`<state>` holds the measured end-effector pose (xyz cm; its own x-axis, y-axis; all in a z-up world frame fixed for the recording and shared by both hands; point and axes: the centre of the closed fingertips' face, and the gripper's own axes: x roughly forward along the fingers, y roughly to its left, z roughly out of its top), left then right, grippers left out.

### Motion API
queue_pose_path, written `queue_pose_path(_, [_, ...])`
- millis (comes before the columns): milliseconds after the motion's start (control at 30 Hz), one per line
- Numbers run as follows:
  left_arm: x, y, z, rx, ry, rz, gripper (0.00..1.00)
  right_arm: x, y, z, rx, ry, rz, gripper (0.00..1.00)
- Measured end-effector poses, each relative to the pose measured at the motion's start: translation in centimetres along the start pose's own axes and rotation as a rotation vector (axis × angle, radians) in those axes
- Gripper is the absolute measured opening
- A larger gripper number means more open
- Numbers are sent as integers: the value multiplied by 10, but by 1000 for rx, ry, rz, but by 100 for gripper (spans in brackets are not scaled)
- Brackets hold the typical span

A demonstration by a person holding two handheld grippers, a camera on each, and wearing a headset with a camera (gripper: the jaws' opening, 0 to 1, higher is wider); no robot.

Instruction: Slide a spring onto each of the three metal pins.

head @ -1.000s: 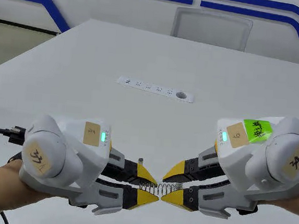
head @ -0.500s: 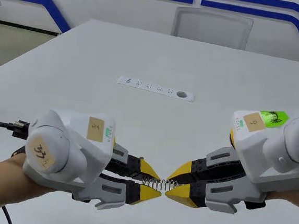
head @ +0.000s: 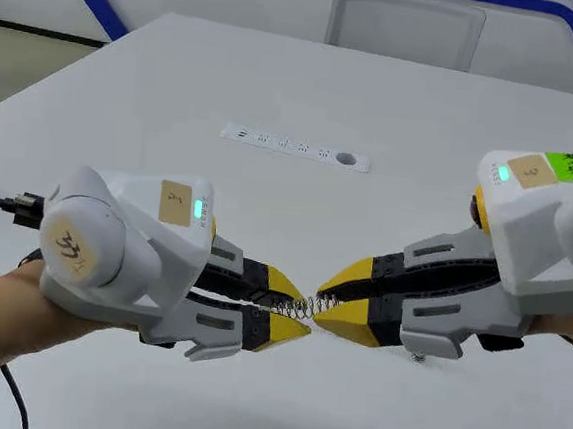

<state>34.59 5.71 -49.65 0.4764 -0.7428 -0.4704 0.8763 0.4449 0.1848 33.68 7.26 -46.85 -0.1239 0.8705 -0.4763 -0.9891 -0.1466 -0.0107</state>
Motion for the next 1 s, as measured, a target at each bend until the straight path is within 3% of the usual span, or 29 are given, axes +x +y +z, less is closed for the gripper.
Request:
queue_pose_path(100, [3,2,-1,-55,-21,8,10,1,-4,1,7,-14,-1,11])
queue_pose_path(400, [5,9,-3,-69,-46,37,10,8,-6,17,13,-62,-5,11])
queue_pose_path(600, [5,10,-5,-74,-47,40,10,10,-4,18,6,-61,-12,11])
queue_pose_path(767, [6,10,-1,-93,-73,42,10,12,-4,25,27,-99,-22,11])
queue_pose_path(1000, [6,12,-1,-106,-74,49,10,15,-6,28,27,-98,-32,10])
